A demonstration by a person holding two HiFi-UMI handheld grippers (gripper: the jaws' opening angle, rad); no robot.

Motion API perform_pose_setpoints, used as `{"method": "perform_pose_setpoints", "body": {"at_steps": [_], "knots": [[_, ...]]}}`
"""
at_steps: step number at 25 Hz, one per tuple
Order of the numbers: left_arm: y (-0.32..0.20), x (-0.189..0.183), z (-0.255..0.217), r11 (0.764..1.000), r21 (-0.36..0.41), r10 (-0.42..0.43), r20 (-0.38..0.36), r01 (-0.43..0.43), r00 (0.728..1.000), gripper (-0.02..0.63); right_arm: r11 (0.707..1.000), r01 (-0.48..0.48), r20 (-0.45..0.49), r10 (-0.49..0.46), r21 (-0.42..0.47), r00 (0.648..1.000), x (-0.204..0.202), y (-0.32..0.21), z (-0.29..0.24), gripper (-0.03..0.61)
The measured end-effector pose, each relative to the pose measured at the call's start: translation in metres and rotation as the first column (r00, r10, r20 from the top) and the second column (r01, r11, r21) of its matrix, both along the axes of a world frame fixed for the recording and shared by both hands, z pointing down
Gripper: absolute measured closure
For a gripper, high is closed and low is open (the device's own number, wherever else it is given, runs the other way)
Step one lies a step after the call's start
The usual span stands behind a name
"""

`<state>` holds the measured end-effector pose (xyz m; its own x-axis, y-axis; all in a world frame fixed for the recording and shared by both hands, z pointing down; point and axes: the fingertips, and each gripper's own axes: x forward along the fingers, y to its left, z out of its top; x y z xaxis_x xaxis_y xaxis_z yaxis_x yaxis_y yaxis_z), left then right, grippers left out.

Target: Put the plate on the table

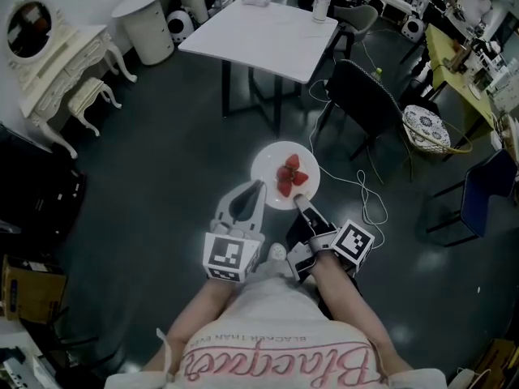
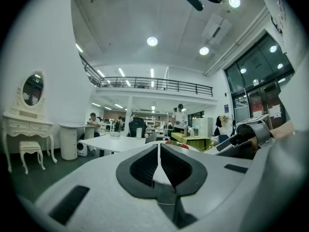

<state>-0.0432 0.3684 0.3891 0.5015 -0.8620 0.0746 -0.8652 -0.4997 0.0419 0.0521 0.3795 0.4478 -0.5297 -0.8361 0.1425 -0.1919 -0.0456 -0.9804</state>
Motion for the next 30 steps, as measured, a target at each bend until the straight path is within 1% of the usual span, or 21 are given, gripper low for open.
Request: {"method": "perform_pose_setpoints", "body": {"at_steps": [4, 7, 11, 14, 18, 22, 25, 30], "knots": [[-0.032, 0.028, -0.003, 1.000, 0.011, -0.009, 0.002, 0.009, 1.000, 0.597, 1.000, 0.010, 0.012, -0.010, 0.009, 1.000, 0.028, -0.033, -0.002, 0.568], [-0.053, 0.039, -0.007, 1.000, 0.026, -0.014, 0.017, 0.013, 1.000, 0.597, 1.000, 0.017, 0.019, -0.018, 0.008, 1.000, 0.038, -0.054, -0.002, 0.568], [-0.075, 0.050, -0.005, 0.999, 0.029, -0.016, 0.027, 0.016, 0.999, 0.597, 0.999, 0.043, -0.017, -0.043, 0.008, 0.999, 0.045, -0.078, -0.002, 0.568], [-0.085, 0.053, 0.001, 1.000, 0.021, -0.021, 0.031, 0.020, 0.999, 0.597, 0.998, 0.054, -0.011, -0.054, 0.010, 0.998, 0.046, -0.090, 0.002, 0.568], [-0.100, 0.053, 0.003, 0.999, 0.026, -0.025, 0.027, 0.025, 0.999, 0.597, 0.999, 0.044, -0.009, -0.044, 0.001, 0.999, 0.051, -0.106, 0.008, 0.568], [-0.123, 0.047, 0.006, 0.999, 0.019, -0.037, 0.011, 0.037, 0.999, 0.597, 0.999, 0.032, 0.011, -0.032, -0.015, 0.999, 0.051, -0.127, 0.013, 0.568], [-0.149, 0.043, 0.009, 0.999, 0.016, -0.042, -0.001, 0.042, 0.999, 0.597, 1.000, 0.022, -0.003, -0.022, -0.012, 1.000, 0.052, -0.150, 0.016, 0.568], [-0.207, 0.047, 0.007, 0.999, 0.026, -0.033, -0.011, 0.033, 0.999, 0.597, 1.000, 0.011, -0.033, -0.011, -0.005, 0.999, 0.059, -0.203, 0.016, 0.568]]}}
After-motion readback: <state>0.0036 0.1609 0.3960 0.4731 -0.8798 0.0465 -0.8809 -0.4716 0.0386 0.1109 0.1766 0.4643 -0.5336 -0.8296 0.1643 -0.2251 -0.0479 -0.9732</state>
